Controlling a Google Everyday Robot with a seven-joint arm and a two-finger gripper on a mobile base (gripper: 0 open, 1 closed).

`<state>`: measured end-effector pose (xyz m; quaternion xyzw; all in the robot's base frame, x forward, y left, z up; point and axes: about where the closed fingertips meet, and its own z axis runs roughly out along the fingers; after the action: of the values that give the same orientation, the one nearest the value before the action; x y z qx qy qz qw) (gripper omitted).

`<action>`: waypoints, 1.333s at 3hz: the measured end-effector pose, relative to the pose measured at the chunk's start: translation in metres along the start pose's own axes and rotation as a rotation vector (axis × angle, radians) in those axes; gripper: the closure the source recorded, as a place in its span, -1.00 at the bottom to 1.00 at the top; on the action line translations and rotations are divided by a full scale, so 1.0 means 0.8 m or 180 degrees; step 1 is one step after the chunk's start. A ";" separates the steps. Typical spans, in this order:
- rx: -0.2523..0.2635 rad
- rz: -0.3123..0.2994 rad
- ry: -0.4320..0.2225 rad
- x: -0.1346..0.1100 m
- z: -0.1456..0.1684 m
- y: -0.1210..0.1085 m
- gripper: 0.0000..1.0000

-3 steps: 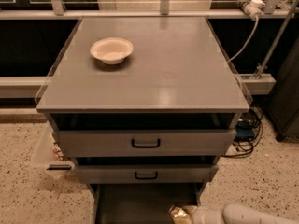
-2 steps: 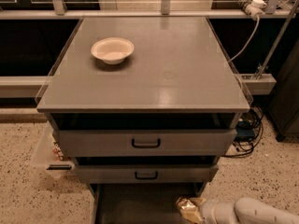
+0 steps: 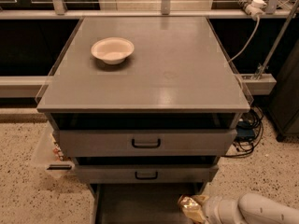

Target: Pick orange can from bottom drawer and place on counter

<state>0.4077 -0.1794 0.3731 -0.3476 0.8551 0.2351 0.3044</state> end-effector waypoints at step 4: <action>-0.0125 -0.0658 0.0341 -0.075 -0.101 0.172 1.00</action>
Offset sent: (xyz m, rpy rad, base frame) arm -0.0944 0.0418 0.3326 -0.4025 -0.3246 0.2311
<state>0.3121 -0.1126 0.4974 -0.4519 0.8250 0.2002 0.2739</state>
